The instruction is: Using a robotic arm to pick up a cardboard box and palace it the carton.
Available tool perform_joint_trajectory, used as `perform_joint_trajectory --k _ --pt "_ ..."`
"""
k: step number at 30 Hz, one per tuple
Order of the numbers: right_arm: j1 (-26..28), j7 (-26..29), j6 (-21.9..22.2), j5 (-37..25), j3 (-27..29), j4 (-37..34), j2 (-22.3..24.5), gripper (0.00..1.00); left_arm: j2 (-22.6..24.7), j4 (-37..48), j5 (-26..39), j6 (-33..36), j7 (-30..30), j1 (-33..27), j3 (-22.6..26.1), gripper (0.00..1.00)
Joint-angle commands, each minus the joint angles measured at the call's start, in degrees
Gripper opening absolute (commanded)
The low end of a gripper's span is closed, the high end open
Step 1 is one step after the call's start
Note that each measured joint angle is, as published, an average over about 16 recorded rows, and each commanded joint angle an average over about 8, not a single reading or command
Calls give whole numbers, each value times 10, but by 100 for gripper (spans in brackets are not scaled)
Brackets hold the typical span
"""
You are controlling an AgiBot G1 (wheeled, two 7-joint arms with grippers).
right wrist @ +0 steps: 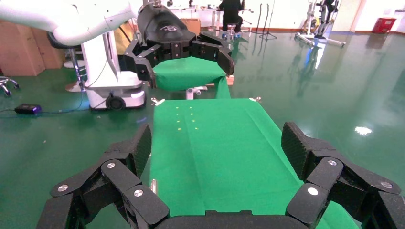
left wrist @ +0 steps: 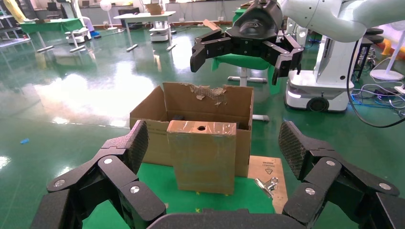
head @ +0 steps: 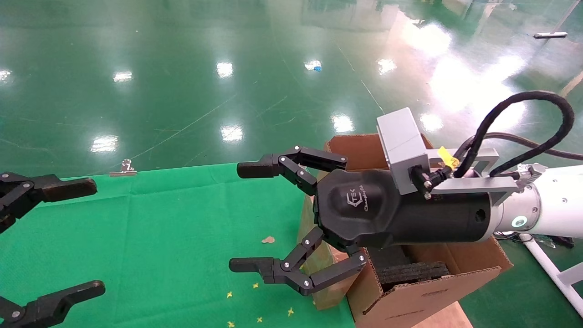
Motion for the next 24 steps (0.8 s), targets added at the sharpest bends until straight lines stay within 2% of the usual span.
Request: perform_joint_trajectory --k 1,17,20,24 --pt "0 0 0 0 0 0 0 100 0 0 0 0 0 0 0 100" --pt "2 1 0 -8 -4 1 0 100 0 0 0 0 0 0 0 100" --pt "10 6 -1 -32 -15 7 0 100 0 0 0 0 0 0 0 100" --pt "38 24 -6 -96 -47 22 -5 100 0 0 0 0 0 0 0 100"
